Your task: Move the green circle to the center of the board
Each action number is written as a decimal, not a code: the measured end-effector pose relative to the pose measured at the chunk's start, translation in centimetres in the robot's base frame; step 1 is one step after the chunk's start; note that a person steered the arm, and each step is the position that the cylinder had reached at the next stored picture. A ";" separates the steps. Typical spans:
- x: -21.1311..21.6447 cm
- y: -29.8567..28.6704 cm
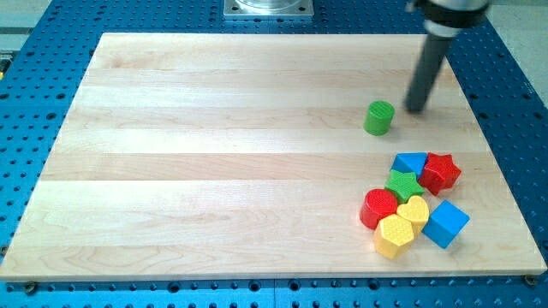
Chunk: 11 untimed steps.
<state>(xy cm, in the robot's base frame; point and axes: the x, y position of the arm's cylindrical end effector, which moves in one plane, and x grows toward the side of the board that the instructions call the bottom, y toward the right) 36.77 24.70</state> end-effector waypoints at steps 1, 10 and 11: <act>1.7 -0.4; 3.9 -18.5; 3.9 -19.4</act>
